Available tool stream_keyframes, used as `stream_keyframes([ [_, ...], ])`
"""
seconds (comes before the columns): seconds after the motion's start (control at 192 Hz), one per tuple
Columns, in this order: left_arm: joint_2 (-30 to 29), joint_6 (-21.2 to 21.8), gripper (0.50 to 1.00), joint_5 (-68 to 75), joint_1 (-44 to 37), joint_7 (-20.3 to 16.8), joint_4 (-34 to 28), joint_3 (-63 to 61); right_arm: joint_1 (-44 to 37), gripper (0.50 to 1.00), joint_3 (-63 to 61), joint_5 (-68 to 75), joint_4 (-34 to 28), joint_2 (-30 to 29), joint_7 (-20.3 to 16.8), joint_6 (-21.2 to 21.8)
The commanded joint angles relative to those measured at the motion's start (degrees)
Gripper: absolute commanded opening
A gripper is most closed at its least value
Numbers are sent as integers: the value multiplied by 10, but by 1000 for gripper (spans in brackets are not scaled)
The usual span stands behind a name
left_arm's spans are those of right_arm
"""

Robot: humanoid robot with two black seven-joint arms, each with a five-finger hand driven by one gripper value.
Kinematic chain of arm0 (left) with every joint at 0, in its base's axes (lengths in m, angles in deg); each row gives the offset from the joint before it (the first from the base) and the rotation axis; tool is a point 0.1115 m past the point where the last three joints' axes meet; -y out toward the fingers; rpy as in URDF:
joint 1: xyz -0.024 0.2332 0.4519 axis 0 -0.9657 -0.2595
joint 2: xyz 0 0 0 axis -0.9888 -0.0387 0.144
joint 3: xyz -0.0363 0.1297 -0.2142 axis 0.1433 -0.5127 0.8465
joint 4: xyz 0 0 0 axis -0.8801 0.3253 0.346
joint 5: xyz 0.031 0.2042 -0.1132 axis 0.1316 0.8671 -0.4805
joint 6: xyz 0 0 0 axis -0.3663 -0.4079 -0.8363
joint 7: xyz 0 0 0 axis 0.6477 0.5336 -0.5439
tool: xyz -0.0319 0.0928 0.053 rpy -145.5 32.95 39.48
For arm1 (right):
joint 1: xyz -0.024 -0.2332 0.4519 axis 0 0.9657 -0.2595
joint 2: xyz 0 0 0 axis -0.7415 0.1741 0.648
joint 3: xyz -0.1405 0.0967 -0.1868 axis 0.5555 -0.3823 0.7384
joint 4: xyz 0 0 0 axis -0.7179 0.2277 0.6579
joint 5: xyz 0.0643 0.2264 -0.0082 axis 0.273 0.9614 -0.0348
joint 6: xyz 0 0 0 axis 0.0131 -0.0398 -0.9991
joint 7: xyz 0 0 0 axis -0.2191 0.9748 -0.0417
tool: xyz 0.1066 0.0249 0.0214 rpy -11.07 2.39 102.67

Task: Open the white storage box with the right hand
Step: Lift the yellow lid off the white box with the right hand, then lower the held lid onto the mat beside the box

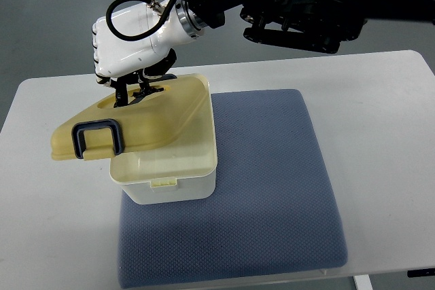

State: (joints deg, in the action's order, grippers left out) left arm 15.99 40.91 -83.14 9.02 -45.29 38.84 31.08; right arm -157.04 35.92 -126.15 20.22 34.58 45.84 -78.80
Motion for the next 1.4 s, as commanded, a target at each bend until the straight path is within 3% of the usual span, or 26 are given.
stream_keyframes([
  [0.0, 0, 0, 1000, 0, 0, 0, 0, 0, -9, 500, -6, 0, -1, 23, 0, 2],
  [0.59, 0, 0, 1000, 0, 0, 0, 0, 0, 5, 500, -32, -25, -8, 183, 0, 6],
  [1.023, 0, 0, 1000, 0, 0, 0, 0, 0, 132, 500, -32, -65, -7, 279, 0, -4],
  [1.394, 0, 0, 1000, 0, 0, -1, 0, 0, 251, 500, -32, -94, -6, 324, 0, -63],
])
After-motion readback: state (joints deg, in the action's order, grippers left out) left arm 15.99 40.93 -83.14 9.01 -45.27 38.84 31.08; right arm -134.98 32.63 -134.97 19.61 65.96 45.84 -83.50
